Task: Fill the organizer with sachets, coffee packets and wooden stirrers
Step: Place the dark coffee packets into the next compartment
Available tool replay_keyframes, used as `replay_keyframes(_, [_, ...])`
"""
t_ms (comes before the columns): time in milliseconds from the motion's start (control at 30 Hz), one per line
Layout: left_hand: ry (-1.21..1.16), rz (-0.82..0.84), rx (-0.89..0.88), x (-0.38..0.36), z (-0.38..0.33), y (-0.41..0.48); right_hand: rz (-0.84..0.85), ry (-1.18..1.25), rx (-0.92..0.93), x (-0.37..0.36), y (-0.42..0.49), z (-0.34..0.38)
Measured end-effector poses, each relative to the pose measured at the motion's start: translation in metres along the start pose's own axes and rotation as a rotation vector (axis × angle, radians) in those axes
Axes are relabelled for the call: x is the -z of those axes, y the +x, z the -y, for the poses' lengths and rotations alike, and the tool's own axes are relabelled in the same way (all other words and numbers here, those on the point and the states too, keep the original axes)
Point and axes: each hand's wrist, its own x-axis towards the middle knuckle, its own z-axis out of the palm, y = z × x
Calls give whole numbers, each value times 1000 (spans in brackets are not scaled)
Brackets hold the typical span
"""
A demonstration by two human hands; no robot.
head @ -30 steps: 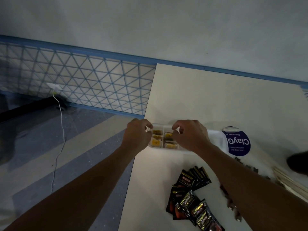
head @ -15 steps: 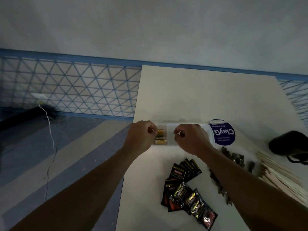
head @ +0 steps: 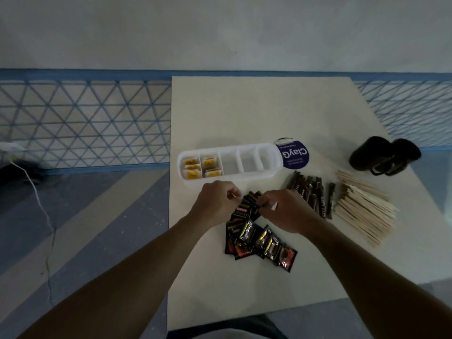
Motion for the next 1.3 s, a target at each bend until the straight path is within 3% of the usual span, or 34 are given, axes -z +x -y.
replay_keyframes(200, [99,145,60,-25,1,-26,120,-47,-19,-13,-41,-25])
replay_keyframes(367, [209,114,107,-46,4,-40,200,-89,-59,-25,-58,-41])
replay_keyframes(567, [212,68,205,-69,7,-49,171,-170,54,-44,-59,-52])
replay_keyframes(767, [145,-31,205,-86,7,-53,130,-147,172,-46,-54,-50])
replay_keyframes(900, [131,-85,194,-91,6,-55,134,-255,273,-45,-49,-49])
replay_keyframes(1067, [91,-125,160,-98,7,-58,142,-361,304,-47,-42,-45])
replay_keyframes(1300, [45,-142,179,-107,4,-60,63,-273,311,-56,-43,-49])
